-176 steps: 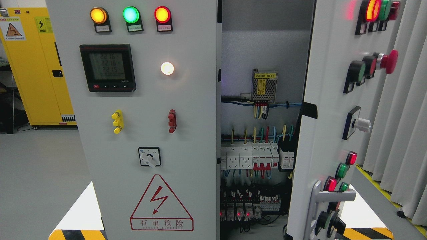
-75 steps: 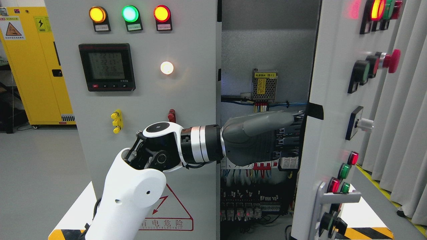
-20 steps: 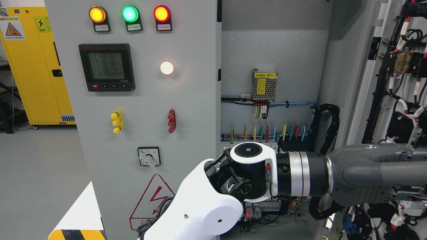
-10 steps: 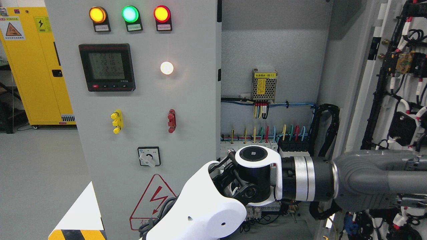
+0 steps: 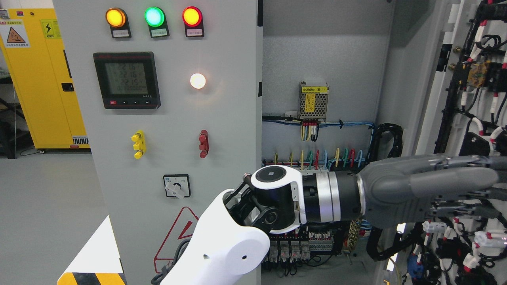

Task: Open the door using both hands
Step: 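Keep pushing the switch-panel door wide open with the left hand, then withdraw the left hand down out of the cabinet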

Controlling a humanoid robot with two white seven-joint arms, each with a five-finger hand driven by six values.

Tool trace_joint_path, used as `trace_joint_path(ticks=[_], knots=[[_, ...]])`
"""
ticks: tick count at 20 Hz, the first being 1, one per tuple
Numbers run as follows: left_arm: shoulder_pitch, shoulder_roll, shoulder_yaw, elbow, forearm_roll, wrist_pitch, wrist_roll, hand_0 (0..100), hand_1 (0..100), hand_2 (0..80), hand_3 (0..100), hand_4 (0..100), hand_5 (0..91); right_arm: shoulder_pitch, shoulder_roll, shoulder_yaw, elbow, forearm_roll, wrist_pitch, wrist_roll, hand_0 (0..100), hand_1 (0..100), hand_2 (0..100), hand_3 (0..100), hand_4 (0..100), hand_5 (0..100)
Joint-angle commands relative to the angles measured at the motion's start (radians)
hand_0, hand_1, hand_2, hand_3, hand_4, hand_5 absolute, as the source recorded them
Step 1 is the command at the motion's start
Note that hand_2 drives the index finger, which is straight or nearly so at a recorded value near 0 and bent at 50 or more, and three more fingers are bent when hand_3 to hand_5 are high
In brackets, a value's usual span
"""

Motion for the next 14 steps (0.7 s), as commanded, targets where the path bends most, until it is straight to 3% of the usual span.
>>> trace_joint_path(ticks=[1,5,9,14], knots=[[0.33,0.19,0.152,-0.198,-0.149,0.001,-0.004,12,56,0.0,0,0,0.0,0.0,-0.003,-0.001,-0.014,0.0,0.001,0.0,0,50,4,0,0,0],[0.606,0.21,0.247,-0.209,-0.308,0.001,-0.004,12,56,0.0,0,0,0.0,0.0,-0.005,-0.001,-0.015,0.0,0.001,0.0,0,50,4,0,0,0],[0.863,0.248,0.262,-0.209,-0.347,-0.008,0.008,12,56,0.0,0,0,0.0,0.0,-0.005,-0.003,-0.014,0.0,0.001,0.0,0,50,4,0,0,0],[1.169,0.254,0.276,-0.163,-0.349,-0.061,0.198,12,56,0.0,0,0,0.0,0.0,-0.006,-0.004,-0.014,0.0,0.001,0.0,0,50,4,0,0,0]])
